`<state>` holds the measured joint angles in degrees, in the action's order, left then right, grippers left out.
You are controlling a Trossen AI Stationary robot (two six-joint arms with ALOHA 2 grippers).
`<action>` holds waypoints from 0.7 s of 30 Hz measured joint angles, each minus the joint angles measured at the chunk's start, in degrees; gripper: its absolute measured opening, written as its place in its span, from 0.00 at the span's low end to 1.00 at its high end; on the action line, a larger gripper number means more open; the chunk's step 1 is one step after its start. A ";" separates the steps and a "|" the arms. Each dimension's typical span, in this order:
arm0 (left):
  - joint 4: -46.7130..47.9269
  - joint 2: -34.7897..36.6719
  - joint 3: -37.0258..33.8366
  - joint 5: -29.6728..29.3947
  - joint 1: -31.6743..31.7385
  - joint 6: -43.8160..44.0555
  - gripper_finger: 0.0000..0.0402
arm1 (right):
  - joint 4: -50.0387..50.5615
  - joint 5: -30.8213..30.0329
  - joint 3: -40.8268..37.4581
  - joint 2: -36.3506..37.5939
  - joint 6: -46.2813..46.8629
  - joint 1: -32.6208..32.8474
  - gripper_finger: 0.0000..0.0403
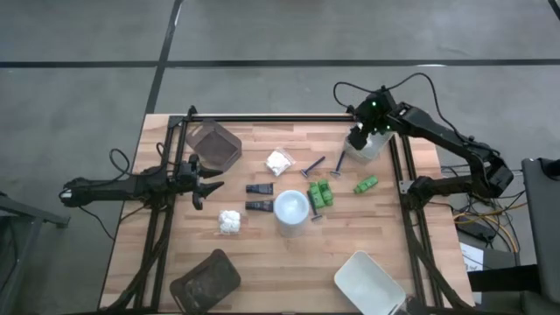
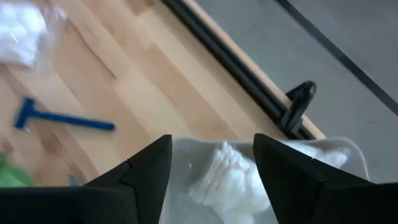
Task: Pick & Place Travel size toiletries
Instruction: Put the green shampoo into the white bin
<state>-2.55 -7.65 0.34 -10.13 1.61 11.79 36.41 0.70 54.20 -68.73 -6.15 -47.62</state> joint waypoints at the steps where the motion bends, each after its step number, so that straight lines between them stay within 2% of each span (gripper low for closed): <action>1: 0.00 0.00 0.00 -0.01 0.01 0.00 0.49 | 0.55 0.01 1.05 0.00 0.81 -0.02 0.56; 12: 0.01 -0.01 0.00 -0.01 0.01 0.01 0.49 | 7.01 0.00 11.53 0.02 3.21 0.02 0.59; 19: 0.00 -0.01 0.00 0.00 0.00 0.00 0.49 | 8.43 0.16 12.68 0.02 9.26 0.05 0.55; 21: 0.00 0.01 0.00 -0.02 0.00 0.01 0.49 | 8.48 1.89 12.16 0.09 10.99 0.15 0.54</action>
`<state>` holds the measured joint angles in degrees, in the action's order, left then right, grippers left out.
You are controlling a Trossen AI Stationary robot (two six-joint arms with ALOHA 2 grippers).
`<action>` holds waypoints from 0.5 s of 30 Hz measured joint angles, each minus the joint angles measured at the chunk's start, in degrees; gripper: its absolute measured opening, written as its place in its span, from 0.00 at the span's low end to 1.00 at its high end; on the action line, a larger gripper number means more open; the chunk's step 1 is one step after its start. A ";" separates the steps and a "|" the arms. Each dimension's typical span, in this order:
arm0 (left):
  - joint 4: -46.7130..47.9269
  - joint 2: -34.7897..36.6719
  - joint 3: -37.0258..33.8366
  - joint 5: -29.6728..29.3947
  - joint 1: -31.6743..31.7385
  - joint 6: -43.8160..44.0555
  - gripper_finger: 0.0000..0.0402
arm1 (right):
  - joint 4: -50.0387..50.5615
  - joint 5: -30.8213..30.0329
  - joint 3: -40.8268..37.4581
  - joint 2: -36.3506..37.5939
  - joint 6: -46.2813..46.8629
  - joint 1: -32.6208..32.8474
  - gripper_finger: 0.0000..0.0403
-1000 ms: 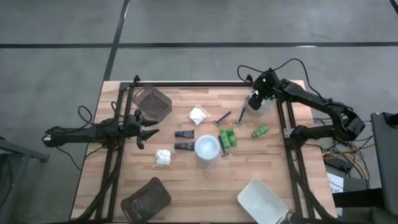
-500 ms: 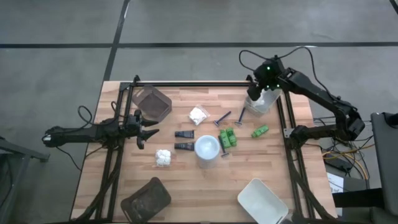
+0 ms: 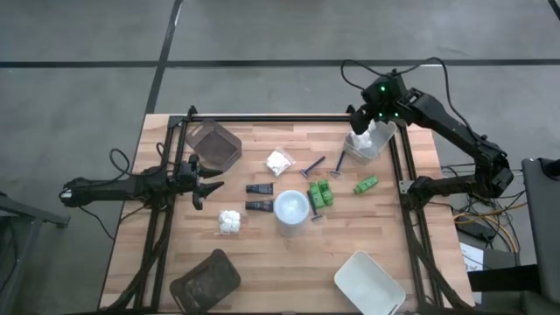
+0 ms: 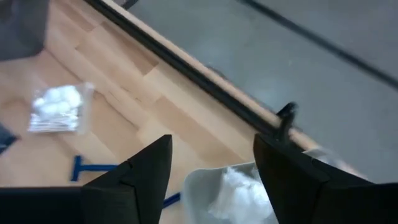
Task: Pick & Place Travel size toiletries
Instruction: Put the green shampoo into the white bin
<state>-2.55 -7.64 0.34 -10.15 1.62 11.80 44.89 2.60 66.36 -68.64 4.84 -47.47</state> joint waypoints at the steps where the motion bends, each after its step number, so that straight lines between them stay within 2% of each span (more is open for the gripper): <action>1: 0.00 -0.02 0.00 0.01 0.00 0.00 0.49 | 0.04 1.10 -0.22 0.00 0.70 0.10 0.53; 8: 0.00 -0.02 0.00 0.02 -0.01 -0.01 0.49 | 0.38 8.99 -2.23 0.00 3.81 2.95 0.50; 15: 0.02 -0.02 0.00 0.02 -0.01 0.02 0.49 | 0.40 12.13 -6.17 0.00 5.58 7.83 0.46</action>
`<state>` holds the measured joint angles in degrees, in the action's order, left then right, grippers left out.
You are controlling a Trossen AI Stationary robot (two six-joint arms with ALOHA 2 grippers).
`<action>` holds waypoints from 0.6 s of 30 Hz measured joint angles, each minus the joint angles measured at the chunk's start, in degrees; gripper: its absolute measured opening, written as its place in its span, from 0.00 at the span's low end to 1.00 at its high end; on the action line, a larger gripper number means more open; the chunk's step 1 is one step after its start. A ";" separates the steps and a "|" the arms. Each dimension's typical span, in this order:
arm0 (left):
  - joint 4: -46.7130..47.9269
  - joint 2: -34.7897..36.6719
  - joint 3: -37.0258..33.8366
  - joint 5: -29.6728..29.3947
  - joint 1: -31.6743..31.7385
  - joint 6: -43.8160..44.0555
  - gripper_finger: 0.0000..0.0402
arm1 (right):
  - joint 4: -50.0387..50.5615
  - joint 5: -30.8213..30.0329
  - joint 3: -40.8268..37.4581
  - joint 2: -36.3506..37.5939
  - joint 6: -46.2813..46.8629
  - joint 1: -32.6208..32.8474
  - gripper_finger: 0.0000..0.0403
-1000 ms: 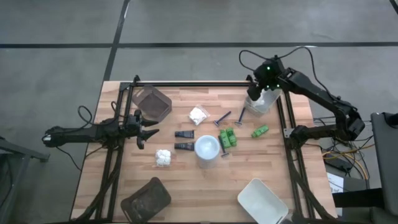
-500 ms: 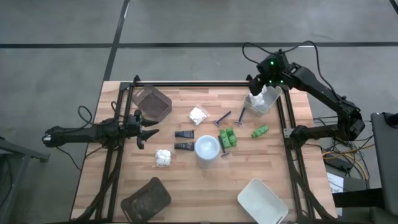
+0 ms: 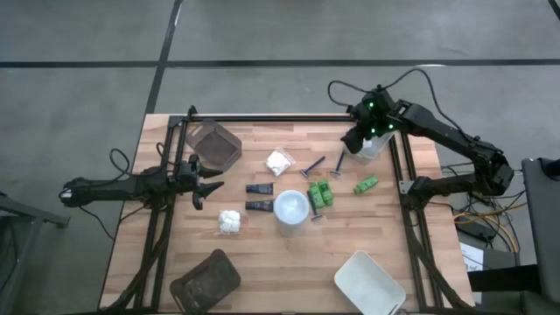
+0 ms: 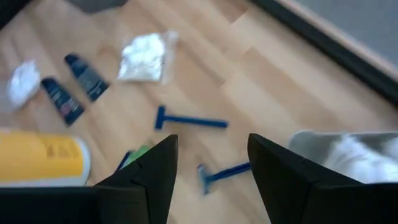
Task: Pick & Place Travel size toiletries
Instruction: Put the green shampoo into the white bin
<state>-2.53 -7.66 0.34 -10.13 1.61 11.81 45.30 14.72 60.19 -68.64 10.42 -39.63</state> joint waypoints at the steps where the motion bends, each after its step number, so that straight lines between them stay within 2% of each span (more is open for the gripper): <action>1: -0.02 0.02 0.00 0.00 0.02 -0.02 0.49 | 0.00 0.42 -0.63 0.00 0.06 0.73 0.46; 11: -0.02 0.00 0.00 0.00 0.02 0.00 0.49 | 1.36 0.98 -4.88 0.00 -0.74 8.29 0.40; 18: -0.02 0.00 0.00 0.00 0.02 -0.02 0.49 | 4.30 5.19 -6.70 -0.04 -10.01 12.77 0.35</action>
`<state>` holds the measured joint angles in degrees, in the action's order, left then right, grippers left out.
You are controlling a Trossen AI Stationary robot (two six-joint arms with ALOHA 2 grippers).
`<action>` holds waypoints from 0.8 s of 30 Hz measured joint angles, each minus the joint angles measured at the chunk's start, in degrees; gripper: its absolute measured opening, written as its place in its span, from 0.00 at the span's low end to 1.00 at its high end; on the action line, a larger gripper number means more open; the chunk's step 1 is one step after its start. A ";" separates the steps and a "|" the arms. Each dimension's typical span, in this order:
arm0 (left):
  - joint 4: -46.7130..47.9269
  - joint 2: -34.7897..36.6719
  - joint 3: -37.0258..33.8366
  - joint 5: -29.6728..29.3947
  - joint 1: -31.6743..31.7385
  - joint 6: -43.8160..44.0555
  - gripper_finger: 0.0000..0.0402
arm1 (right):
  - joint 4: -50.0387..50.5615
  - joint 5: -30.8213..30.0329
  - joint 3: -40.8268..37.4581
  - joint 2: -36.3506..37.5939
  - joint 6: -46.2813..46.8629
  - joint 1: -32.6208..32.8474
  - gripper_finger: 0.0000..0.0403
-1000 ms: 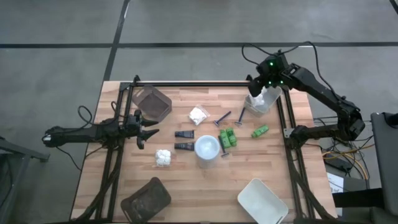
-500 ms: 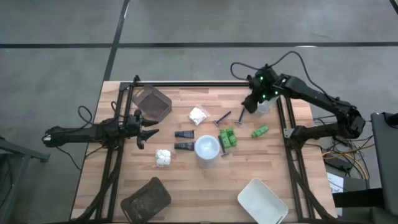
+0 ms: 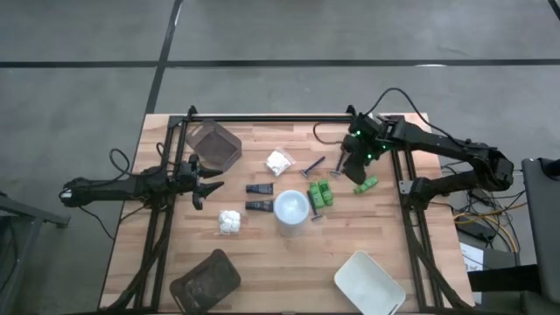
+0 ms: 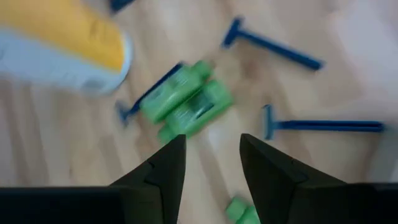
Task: Pick & Place Travel size toiletries
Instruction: Put the green shampoo into the white bin
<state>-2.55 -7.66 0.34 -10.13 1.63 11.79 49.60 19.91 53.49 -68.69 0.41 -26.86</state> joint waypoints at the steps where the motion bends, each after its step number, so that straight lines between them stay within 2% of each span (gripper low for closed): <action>1: 0.00 0.01 0.00 0.00 -0.02 0.00 0.49 | 1.13 0.43 -0.10 0.00 -2.08 0.52 0.35; 11: 0.00 0.02 0.00 -0.02 -0.02 0.00 0.49 | 8.09 1.15 -0.23 0.00 -27.63 3.88 0.33; 19: 0.00 0.01 0.00 -0.02 -0.02 0.02 0.49 | 8.15 1.13 -0.87 0.00 -35.29 4.01 0.44; 24: 0.01 0.00 0.00 -0.01 -0.02 0.00 0.49 | 8.07 1.11 -3.40 0.00 -36.83 4.01 0.52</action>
<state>-2.54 -7.66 0.34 -10.14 1.61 11.79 57.67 21.02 50.08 -68.69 -36.42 -22.85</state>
